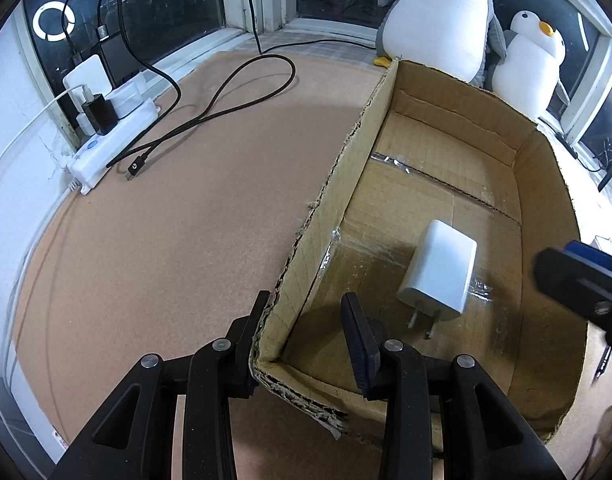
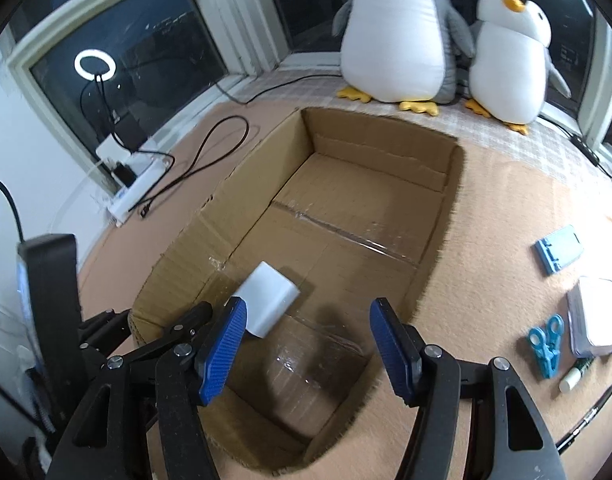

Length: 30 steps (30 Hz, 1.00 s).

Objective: Organize rigid objects
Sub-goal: 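Carry the white charger into the cardboard box and open the right gripper, then move the right gripper to the black pen and grasp it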

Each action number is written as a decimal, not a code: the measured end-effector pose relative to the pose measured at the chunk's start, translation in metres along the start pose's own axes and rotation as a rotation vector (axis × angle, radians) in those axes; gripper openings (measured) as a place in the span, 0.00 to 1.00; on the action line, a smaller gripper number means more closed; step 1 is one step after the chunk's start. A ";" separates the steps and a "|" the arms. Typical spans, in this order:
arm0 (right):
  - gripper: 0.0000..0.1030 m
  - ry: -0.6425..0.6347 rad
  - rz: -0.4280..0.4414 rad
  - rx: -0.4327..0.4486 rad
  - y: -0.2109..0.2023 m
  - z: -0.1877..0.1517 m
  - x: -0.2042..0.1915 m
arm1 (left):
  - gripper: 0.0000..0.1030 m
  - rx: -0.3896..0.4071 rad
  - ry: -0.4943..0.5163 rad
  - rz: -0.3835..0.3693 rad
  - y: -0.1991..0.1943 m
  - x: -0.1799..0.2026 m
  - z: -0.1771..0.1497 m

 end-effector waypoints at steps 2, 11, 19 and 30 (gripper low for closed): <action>0.59 0.024 0.004 0.008 -0.008 0.000 0.007 | 0.37 -0.001 0.002 0.001 0.000 0.000 0.000; 0.59 0.228 -0.049 0.050 -0.061 -0.021 0.089 | 0.37 -0.001 0.013 0.014 0.000 0.001 0.000; 0.58 0.458 -0.205 -0.011 -0.068 -0.074 0.184 | 0.37 -0.002 0.022 0.020 -0.001 0.002 0.000; 0.52 0.621 -0.322 -0.124 -0.037 -0.119 0.255 | 0.37 -0.003 0.025 0.021 -0.001 0.002 0.001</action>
Point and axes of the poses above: each gripper's, at about its wrist camera, not at the fingertips, and y roughly the way its jaws point, x to its right, z to its top, the point moved 9 cm from there along y, roughly the way its jaws point, and after that the axes turned 13 degrees about -z, right-handed, at the moved point
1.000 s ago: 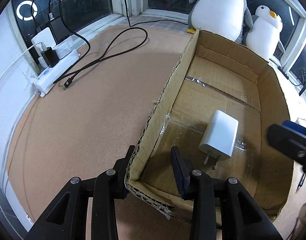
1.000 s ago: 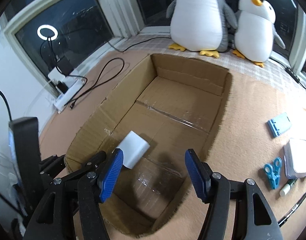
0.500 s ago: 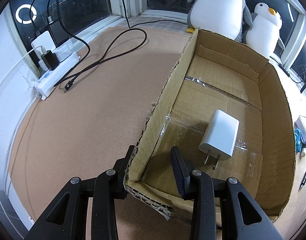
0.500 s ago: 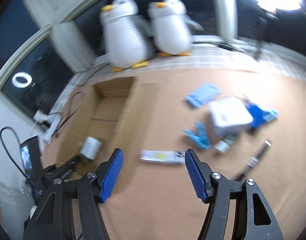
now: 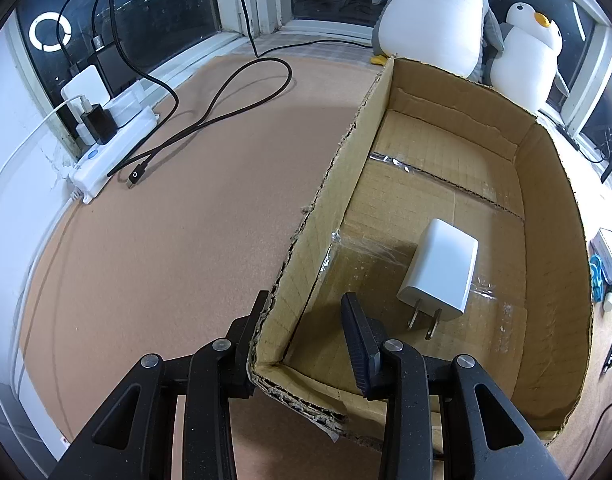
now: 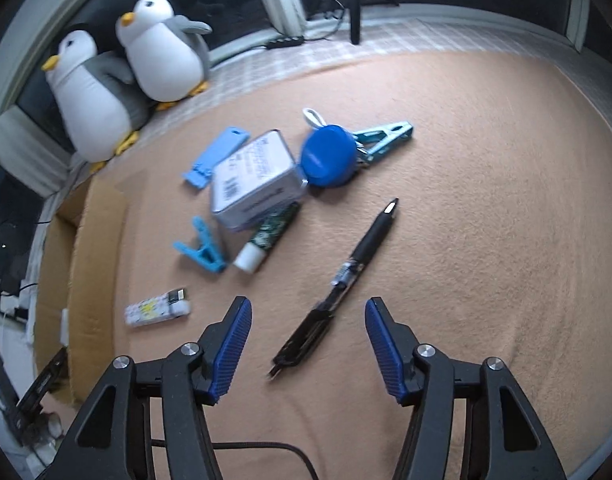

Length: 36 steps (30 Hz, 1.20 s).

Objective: Organize rigid objects
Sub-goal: 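Move the right gripper to the black pen and grasp it, then carry the black pen into the box and release it beside the charger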

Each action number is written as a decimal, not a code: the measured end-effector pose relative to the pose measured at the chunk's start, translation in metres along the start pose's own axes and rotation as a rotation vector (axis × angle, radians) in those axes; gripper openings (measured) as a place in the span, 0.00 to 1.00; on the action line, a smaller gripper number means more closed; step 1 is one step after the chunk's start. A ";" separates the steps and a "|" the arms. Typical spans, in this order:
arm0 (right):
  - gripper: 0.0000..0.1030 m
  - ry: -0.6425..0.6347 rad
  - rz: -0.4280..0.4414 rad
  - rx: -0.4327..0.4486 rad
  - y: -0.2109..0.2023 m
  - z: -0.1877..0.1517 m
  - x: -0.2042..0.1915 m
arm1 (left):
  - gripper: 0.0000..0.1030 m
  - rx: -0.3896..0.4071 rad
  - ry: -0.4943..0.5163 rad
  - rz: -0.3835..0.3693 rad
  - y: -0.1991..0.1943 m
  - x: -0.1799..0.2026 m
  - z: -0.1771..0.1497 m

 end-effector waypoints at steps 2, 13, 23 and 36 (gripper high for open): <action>0.48 0.010 -0.015 -0.013 0.007 0.003 0.002 | 0.37 0.001 0.000 0.000 0.000 0.000 0.000; 0.37 -0.004 -0.055 -0.073 0.032 0.001 0.005 | 0.37 0.004 -0.005 -0.007 0.000 0.000 0.000; 0.12 -0.103 -0.053 -0.067 0.036 0.004 0.010 | 0.37 0.005 -0.005 -0.006 0.000 0.000 0.000; 0.10 -0.081 0.021 -0.056 0.029 0.003 0.033 | 0.37 0.003 -0.004 -0.002 0.001 0.001 0.001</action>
Point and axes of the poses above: each gripper's, at about its wrist camera, not at the fingertips, and y roughly the way its jaws point, x to its right, z to its top, the point moved 9 cm from there along y, roughly the way its jaws point, and after that the axes turned 13 degrees about -z, right-handed, at the moved point
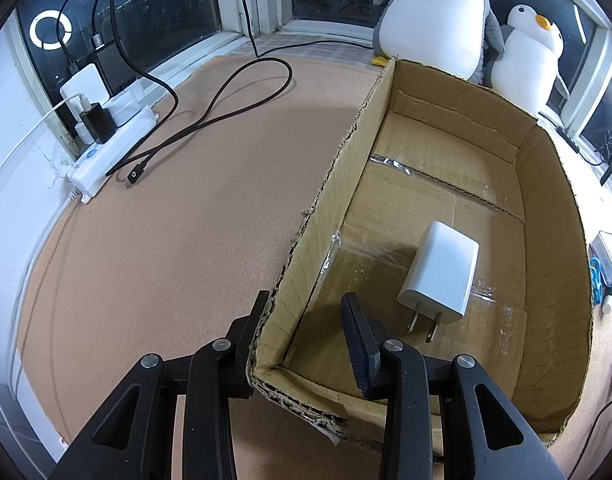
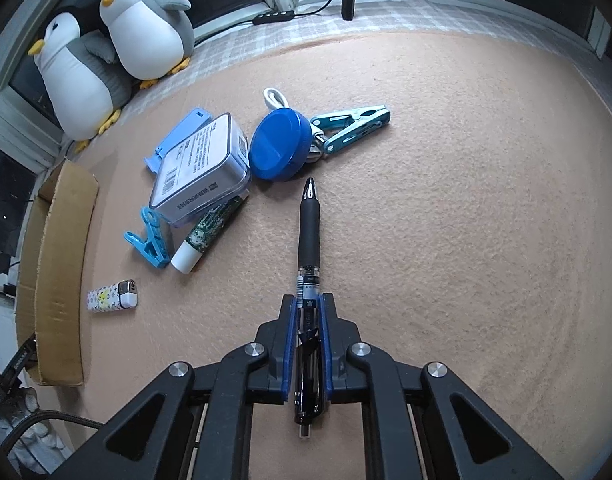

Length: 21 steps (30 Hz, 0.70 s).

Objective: Organize rigid objects
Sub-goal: 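Carry the black pen into the box and release it beside the charger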

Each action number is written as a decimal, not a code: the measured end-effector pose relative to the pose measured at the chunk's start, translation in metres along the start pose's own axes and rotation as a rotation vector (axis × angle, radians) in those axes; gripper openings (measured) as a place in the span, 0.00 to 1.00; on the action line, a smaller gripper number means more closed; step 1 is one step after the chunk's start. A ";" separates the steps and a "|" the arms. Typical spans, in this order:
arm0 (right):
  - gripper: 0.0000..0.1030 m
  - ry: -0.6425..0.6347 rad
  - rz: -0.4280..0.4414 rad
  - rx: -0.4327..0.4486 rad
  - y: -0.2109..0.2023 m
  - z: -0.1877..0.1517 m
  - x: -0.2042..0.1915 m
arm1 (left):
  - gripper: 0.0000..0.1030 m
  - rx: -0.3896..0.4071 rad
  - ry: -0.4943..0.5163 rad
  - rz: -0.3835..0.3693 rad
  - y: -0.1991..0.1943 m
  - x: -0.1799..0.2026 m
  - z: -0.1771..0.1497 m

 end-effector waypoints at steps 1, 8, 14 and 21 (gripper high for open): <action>0.10 0.001 0.001 0.004 -0.002 -0.001 0.000 | 0.37 -0.001 0.000 0.001 0.000 0.000 0.000; 0.10 -0.026 0.046 0.059 -0.032 0.007 -0.020 | 0.37 0.000 0.001 0.000 0.000 0.000 0.000; 0.10 -0.105 0.117 0.116 -0.064 0.020 -0.072 | 0.37 0.000 0.000 0.000 0.000 0.000 0.000; 0.10 -0.205 0.222 0.141 -0.089 0.026 -0.148 | 0.37 0.000 0.001 0.000 0.000 0.000 0.000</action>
Point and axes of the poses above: each gripper's, at about its wrist camera, not at the fingertips, and y roughly the way its jaws point, x to its right, z to its top, the point moved 9 cm from there along y, roughly the way its jaws point, and after that the axes turned 13 degrees about -z, right-handed, at the moved point
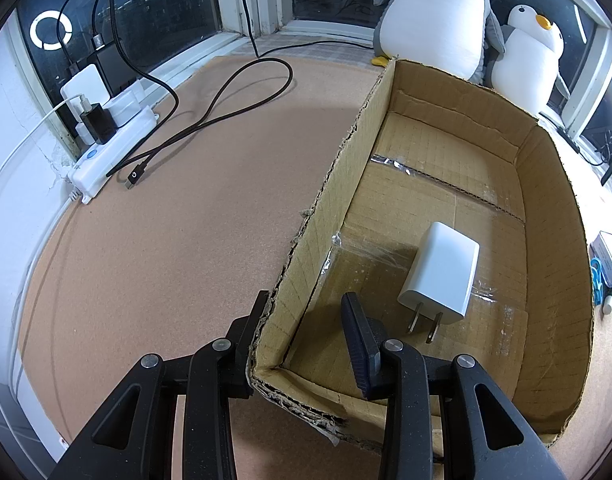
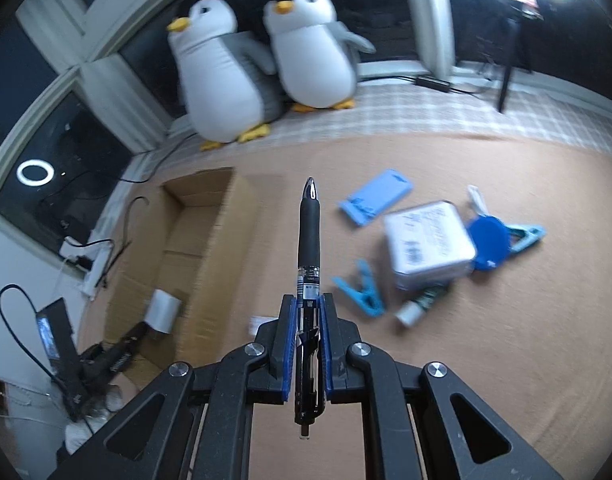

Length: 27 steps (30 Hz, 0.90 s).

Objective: Organize rigid objects
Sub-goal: 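Carry the black pen into the box and release it beside the charger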

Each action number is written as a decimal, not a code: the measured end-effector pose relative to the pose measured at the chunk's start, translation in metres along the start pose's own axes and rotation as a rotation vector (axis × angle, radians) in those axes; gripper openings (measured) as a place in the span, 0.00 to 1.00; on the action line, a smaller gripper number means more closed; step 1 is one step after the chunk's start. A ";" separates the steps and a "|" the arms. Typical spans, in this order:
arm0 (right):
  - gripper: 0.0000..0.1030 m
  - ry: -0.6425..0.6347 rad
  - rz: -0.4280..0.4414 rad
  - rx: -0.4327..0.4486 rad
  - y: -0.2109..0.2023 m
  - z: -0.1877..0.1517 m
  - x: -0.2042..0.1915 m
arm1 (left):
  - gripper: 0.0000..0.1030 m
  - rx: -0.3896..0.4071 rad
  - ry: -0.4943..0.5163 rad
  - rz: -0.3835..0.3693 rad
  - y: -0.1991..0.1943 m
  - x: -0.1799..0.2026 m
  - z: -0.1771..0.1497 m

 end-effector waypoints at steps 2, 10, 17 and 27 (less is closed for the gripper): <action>0.10 -0.022 0.033 0.002 0.001 0.004 -0.023 | 0.37 0.000 0.000 0.000 0.000 0.000 0.000; 0.10 -0.080 0.146 -0.014 0.019 0.010 -0.109 | 0.37 0.000 -0.002 -0.001 0.000 0.000 0.001; 0.10 -0.076 0.200 -0.084 0.047 0.001 -0.148 | 0.37 0.000 -0.003 -0.003 0.000 0.000 0.001; 0.10 -0.108 0.178 -0.119 0.067 -0.014 -0.162 | 0.37 0.001 -0.003 -0.003 0.000 -0.001 0.001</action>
Point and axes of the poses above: each gripper's, at about its wrist camera, not at the fingertips, and y roughly the way its jaws point, x to its right, z to its top, the point moved 9 cm from there along y, roughly the way its jaws point, and after that the axes turned 13 degrees about -z, right-handed, at the moved point
